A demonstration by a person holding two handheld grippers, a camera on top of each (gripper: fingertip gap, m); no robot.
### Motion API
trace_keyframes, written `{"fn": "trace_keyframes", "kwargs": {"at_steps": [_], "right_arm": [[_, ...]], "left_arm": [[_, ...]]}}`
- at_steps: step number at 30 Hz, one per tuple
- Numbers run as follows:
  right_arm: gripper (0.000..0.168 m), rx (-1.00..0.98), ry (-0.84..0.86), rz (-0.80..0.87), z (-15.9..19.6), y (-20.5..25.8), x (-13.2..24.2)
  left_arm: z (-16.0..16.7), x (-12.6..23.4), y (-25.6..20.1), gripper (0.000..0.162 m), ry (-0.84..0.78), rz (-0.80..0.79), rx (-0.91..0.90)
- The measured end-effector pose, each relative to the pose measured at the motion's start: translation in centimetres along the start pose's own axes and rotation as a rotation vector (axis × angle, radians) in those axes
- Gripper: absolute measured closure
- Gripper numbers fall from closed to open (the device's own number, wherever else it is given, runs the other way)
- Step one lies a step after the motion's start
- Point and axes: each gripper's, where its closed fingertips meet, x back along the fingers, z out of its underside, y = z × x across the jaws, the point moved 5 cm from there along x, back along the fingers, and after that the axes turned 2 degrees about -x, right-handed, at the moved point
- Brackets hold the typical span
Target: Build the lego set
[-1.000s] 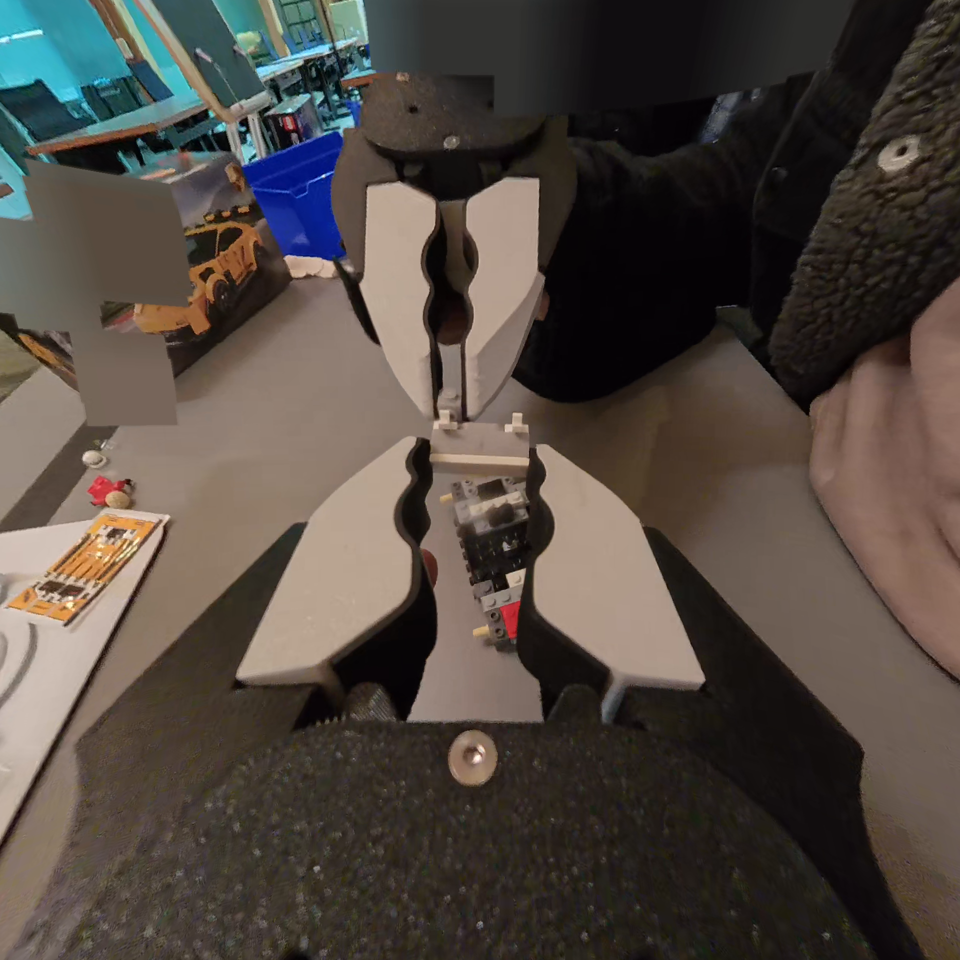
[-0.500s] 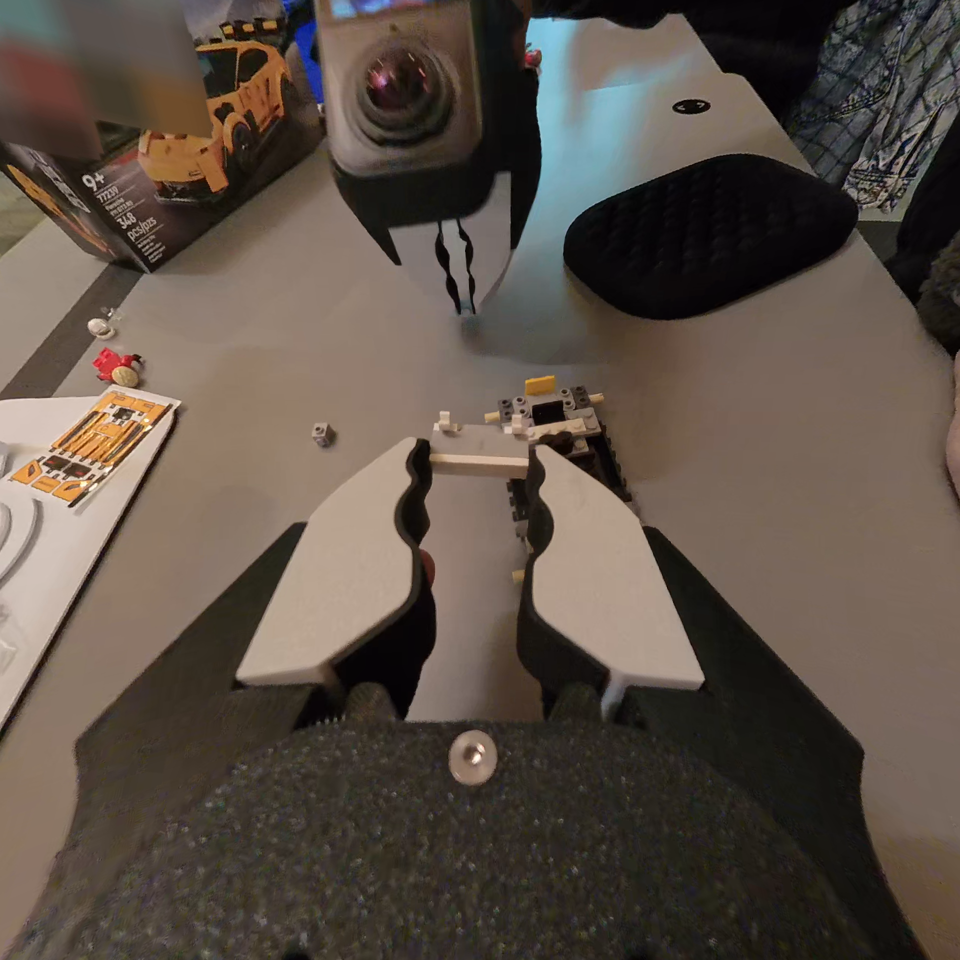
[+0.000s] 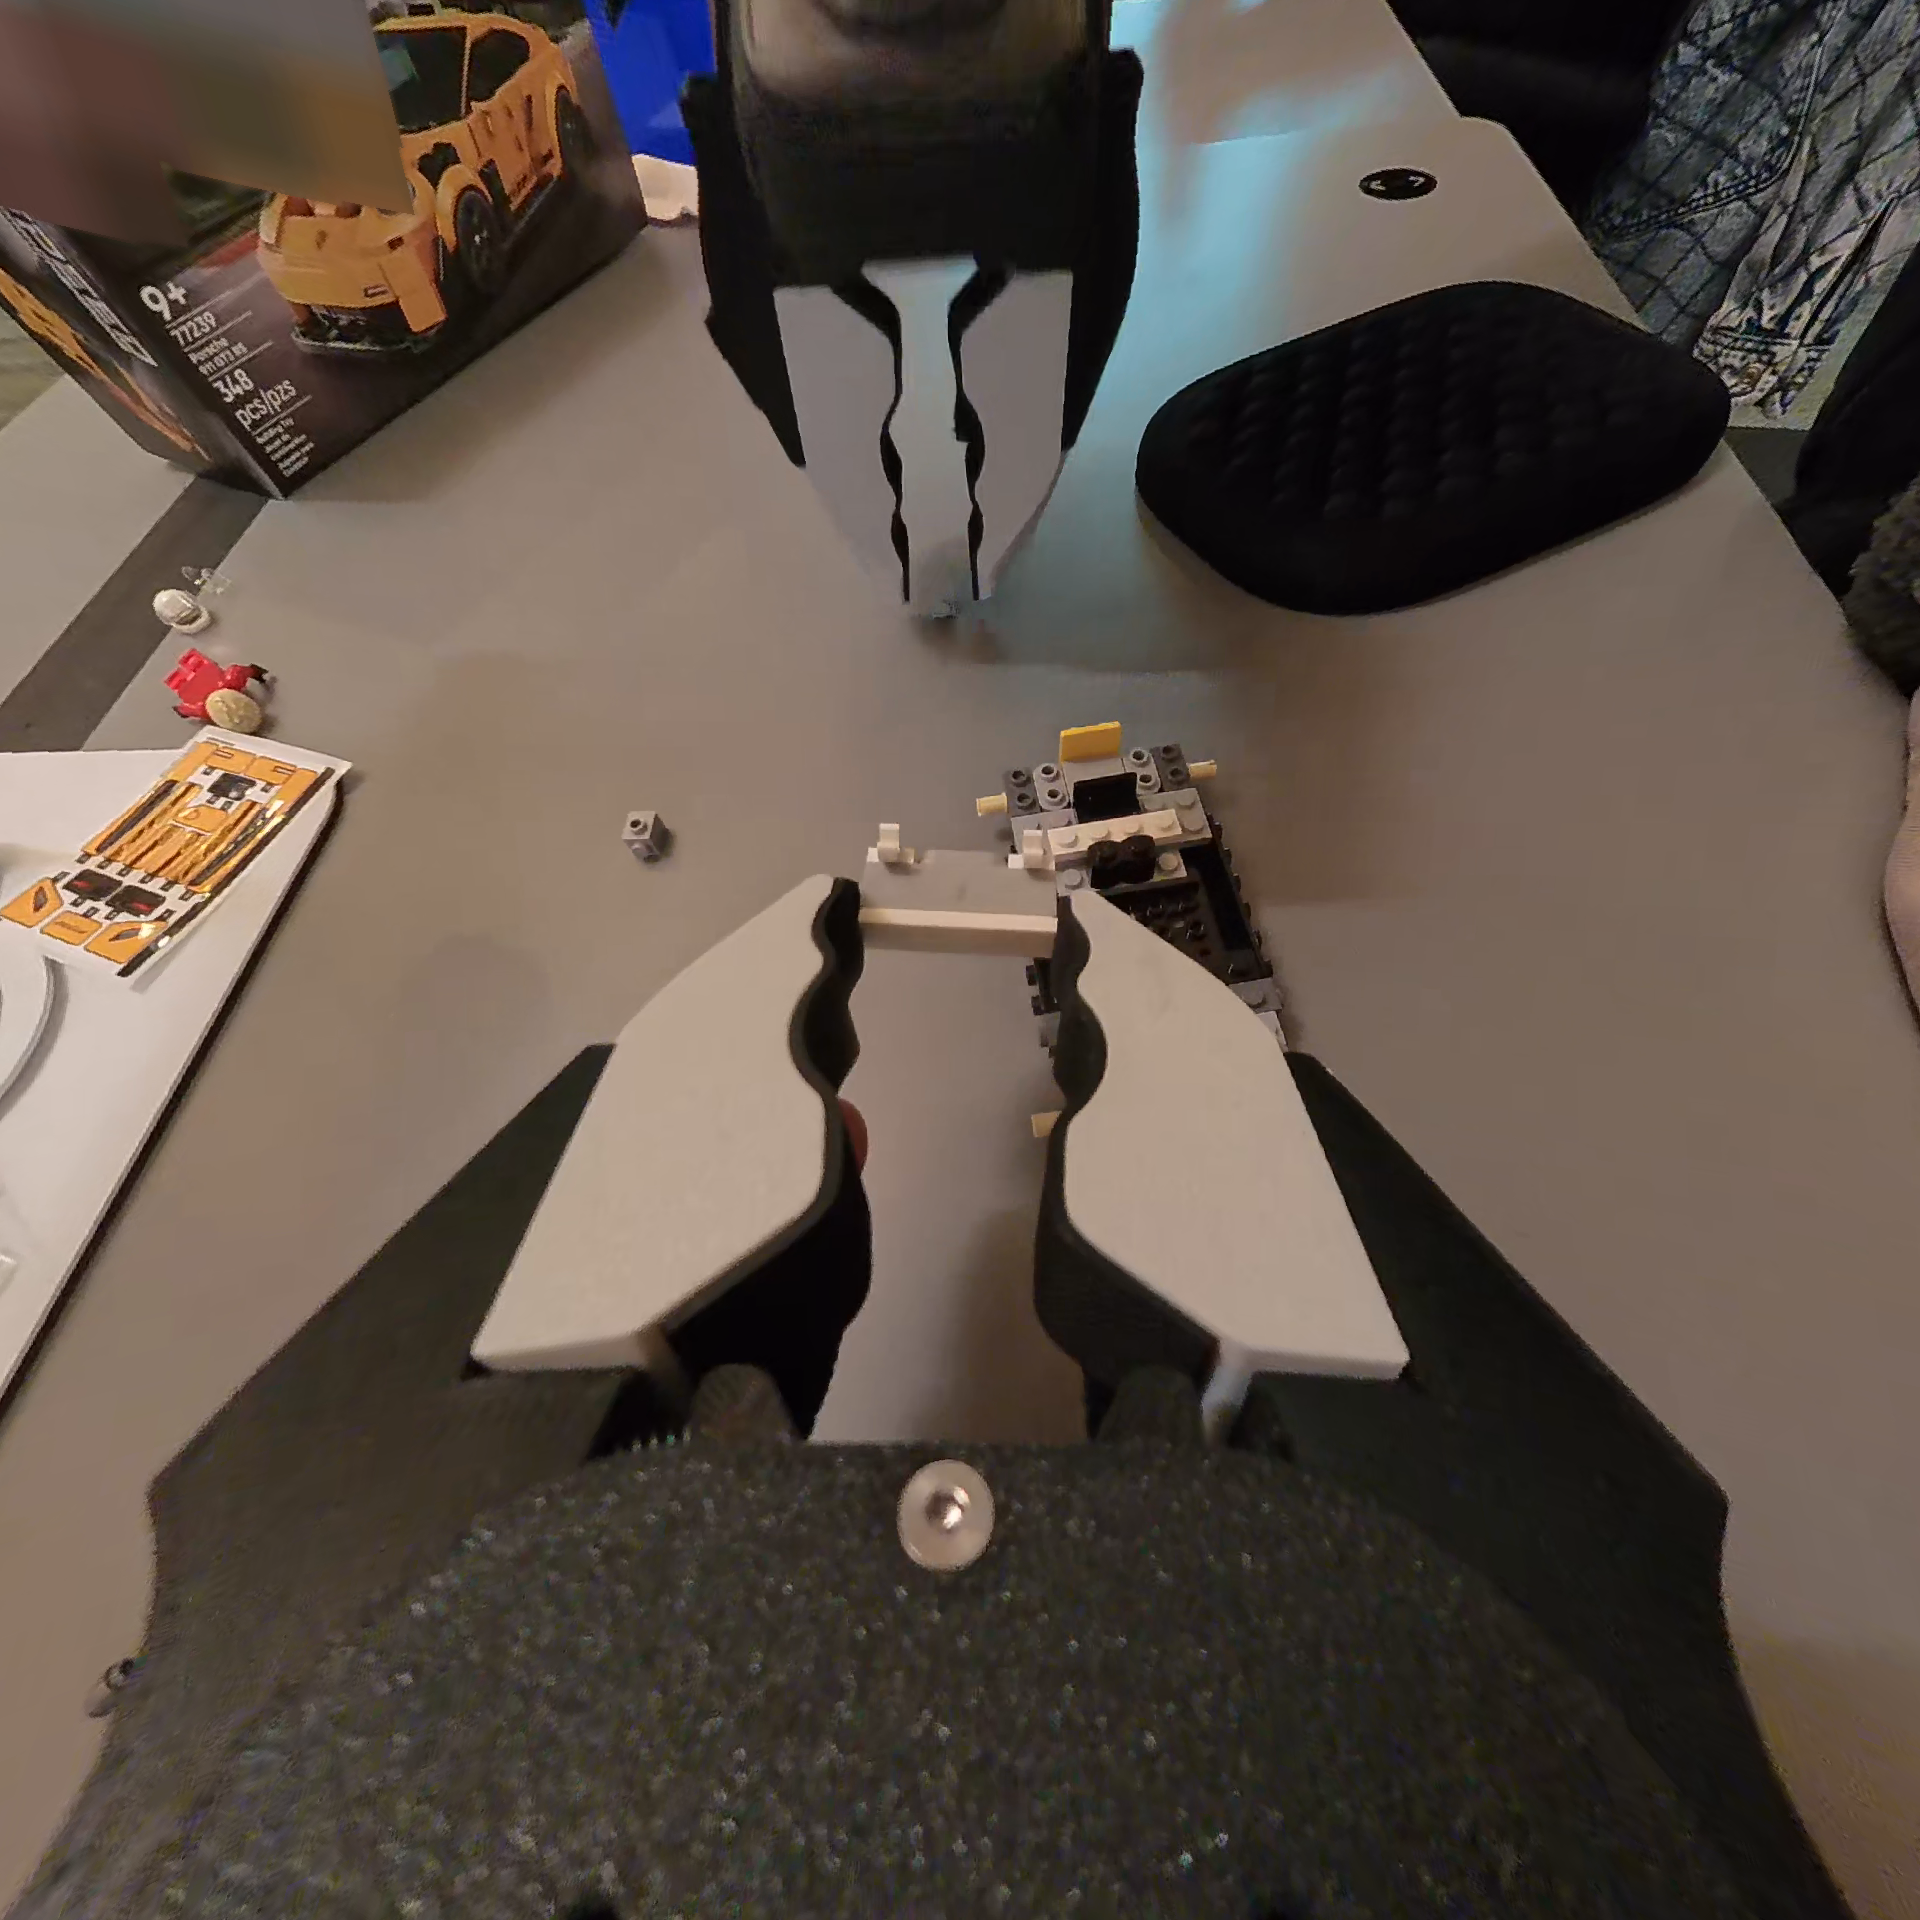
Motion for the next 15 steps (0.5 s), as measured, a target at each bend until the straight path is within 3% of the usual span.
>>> {"fn": "trace_keyframes", "kwargs": {"at_steps": [7, 15], "right_arm": [[0.152, -0.058, -0.341, -0.046, 1.2, -0.2, 1.1], [0.156, -0.05, -0.334, -0.059, 1.3, -0.2, 0.3]], "left_arm": [[0.2, -0.1, 0.0, 0.127, 0.007, 0.005, 0.008], [0.4, -0.3, 0.0, 0.127, 0.017, 0.012, 0.017]]}}
